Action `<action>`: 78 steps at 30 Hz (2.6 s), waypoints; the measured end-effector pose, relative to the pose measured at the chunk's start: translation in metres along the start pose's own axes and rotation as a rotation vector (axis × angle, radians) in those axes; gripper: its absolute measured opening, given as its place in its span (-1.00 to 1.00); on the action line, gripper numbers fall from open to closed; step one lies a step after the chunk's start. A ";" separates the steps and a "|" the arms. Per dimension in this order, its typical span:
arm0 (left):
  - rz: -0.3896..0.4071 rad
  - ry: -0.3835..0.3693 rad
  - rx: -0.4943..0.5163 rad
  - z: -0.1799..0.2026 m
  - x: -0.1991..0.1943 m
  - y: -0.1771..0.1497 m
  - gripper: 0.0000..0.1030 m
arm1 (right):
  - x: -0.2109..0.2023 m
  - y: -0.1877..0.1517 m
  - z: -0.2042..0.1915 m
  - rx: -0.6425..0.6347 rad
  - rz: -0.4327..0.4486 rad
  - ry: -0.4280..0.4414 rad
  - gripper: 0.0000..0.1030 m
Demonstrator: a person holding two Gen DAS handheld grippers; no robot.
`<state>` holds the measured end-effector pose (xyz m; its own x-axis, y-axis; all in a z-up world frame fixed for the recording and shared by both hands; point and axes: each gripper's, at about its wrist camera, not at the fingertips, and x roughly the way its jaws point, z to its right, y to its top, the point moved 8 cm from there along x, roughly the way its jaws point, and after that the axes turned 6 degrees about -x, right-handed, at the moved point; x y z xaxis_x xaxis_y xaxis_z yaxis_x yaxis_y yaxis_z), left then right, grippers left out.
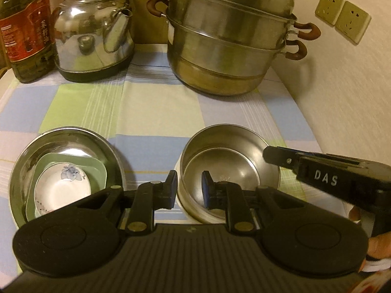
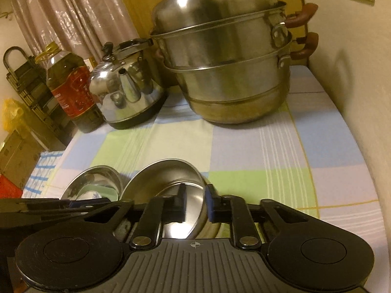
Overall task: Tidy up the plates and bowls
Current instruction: 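Close both tools on the rim of the bowl stack, then lift the bowl stack with both tools and carry it toward the steel plate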
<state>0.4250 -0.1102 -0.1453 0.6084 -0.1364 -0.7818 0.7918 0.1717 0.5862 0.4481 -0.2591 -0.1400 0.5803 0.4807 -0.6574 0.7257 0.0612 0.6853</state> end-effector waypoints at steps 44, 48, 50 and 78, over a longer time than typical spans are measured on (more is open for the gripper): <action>-0.149 -0.014 -0.109 -0.016 0.045 -0.001 -0.57 | 0.041 -0.013 0.024 0.171 -0.201 0.005 -0.08; -0.168 0.004 -0.112 -0.020 0.050 -0.005 -0.56 | 0.046 -0.015 0.023 0.165 -0.213 0.004 -0.09; -0.168 0.008 -0.104 -0.020 0.051 -0.007 -0.58 | 0.047 -0.015 0.022 0.143 -0.215 -0.009 -0.15; -0.174 0.160 -0.229 -0.082 -0.011 -0.071 -0.66 | 0.039 -0.066 -0.069 -0.094 -0.366 0.081 -0.48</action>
<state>0.3577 -0.0407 -0.1961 0.4348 -0.0312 -0.9000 0.8391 0.3768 0.3923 0.3971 -0.1840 -0.1892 0.2551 0.4796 -0.8396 0.8404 0.3195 0.4378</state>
